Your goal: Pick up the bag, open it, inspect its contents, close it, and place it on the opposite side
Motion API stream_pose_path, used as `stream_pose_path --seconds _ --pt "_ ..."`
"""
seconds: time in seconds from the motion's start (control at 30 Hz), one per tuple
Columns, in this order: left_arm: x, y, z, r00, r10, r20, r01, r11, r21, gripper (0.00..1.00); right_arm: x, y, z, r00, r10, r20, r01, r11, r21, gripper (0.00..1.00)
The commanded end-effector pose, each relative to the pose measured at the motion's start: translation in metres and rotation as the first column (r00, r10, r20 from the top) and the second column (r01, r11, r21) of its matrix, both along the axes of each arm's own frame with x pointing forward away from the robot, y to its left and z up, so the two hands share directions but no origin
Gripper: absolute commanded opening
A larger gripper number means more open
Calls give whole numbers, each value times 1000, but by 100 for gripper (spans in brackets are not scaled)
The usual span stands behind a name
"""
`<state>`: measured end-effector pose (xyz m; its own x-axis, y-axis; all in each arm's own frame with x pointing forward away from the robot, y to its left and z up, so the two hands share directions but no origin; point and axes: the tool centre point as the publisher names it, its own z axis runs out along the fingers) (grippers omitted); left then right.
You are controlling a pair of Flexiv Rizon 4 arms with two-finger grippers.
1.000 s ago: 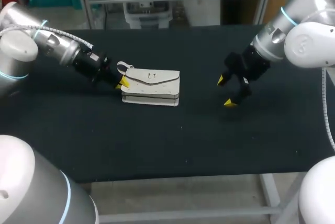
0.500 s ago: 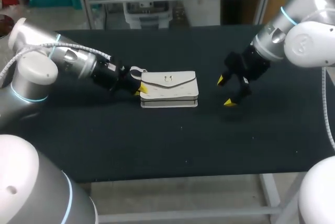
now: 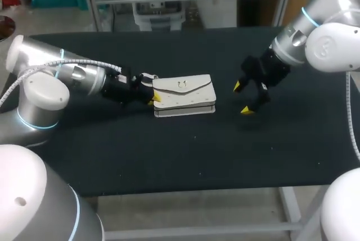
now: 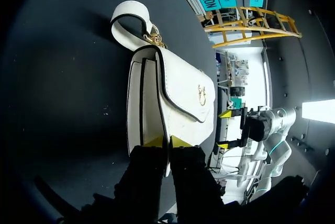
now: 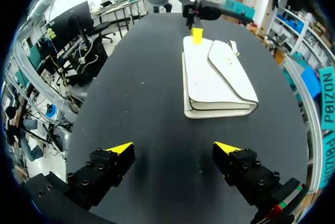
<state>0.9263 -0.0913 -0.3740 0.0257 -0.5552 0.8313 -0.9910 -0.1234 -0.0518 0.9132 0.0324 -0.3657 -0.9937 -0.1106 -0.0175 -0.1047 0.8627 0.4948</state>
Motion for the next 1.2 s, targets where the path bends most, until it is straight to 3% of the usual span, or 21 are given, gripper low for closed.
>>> stream_pose_path --seconds 0.03,0.37,0.63,0.67,0.7,1.1,1.2 --pt "-13 4 -2 996 -77 -50 78 997 9 0 1 0 0 1000 2 -3 -2 1000 0 100" --pt "-34 -1 7 975 -178 -130 178 984 -10 0 1 0 0 1000 2 -3 -2 1000 0 100" --pt "-45 -13 -6 975 -159 -155 160 987 -7 0 1 0 0 1000 2 -3 -2 1000 0 100" --pt "-46 -13 -6 976 -156 -154 157 988 -4 67 1 0 0 1000 2 -3 -2 1000 0 100" --pt "-47 -11 -5 977 -151 -150 153 988 -4 100 1 0 0 1000 2 -3 -2 1000 0 100" --pt "-34 40 59 995 -100 24 98 993 59 100 1 0 0 1000 2 -3 -2 1000 0 100" --pt "-24 50 72 992 -113 63 107 989 100 100 -1 4 8 1000 15 20 -15 1000 -12 100"
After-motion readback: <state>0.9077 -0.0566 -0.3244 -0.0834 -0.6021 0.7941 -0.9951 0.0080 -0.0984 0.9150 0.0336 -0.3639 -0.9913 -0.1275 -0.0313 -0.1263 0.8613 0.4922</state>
